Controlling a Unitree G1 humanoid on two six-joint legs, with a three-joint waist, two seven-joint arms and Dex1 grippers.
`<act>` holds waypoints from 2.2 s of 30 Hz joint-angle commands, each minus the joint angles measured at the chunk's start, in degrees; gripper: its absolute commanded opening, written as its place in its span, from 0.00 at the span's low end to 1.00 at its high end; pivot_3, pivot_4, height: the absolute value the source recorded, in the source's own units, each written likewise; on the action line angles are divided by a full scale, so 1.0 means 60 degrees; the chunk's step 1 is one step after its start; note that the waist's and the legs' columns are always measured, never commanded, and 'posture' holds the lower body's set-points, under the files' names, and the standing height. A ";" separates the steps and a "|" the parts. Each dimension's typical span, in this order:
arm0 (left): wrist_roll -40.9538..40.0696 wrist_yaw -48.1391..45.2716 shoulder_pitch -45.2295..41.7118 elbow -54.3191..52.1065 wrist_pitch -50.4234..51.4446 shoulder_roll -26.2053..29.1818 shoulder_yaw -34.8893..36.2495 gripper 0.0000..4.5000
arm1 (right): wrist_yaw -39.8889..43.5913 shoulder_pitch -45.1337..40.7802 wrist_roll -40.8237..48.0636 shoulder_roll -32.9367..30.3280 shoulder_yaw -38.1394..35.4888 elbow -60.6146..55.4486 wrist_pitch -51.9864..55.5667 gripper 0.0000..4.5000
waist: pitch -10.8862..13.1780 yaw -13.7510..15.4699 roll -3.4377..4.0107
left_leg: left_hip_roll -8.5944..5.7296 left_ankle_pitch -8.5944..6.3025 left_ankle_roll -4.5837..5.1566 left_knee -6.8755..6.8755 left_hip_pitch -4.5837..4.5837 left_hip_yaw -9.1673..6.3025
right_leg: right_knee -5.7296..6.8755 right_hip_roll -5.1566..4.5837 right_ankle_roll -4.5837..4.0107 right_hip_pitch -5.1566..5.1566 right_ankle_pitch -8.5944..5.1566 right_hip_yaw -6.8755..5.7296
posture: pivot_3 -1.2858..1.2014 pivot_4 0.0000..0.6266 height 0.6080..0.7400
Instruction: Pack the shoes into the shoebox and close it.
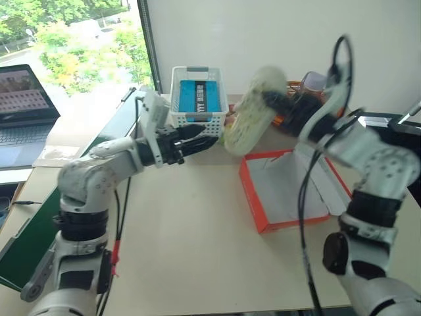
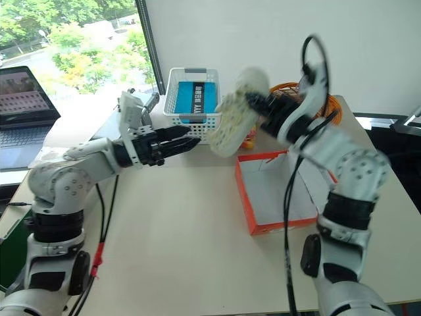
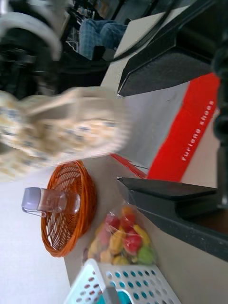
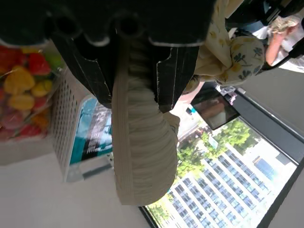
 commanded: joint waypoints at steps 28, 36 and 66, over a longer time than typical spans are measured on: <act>0.0438 0.0823 0.1339 -0.1160 -0.1212 -0.0619 -0.0656 0.64 | 0.9307 0.1546 -0.7151 -0.3748 0.5856 0.3973 -0.0644 0.11 | -0.0003 0.0034 -0.0008 | -0.0005 0.0001 0.0009 0.0032 0.0005 0.0005 | -0.0027 0.0004 0.0016 0.0035 0.0005 0.0009 | 0.52 0.24 1.00; 0.0343 0.0948 0.1785 -0.1531 -0.1219 -0.0639 -0.0662 0.64 | 1.0707 0.0731 -0.9125 -0.3425 0.6837 0.5590 -0.2136 0.11 | -0.0002 0.0031 -0.0008 | -0.0007 0.0001 0.0009 0.0038 0.0006 0.0006 | -0.0025 0.0003 0.0018 0.0036 0.0006 0.0010 | 0.52 0.24 1.00; 0.0340 0.1363 0.2068 -0.1991 -0.1188 -0.0625 -0.0730 0.65 | 1.2761 -0.0150 -1.2538 -0.2245 0.6922 0.8660 -0.5543 0.73 | -0.0006 0.0087 -0.0012 | -0.0011 0.0000 0.0005 0.0043 0.0092 -0.0009 | -0.0028 -0.0003 0.0015 0.0135 0.0005 -0.0015 | 0.52 0.24 1.00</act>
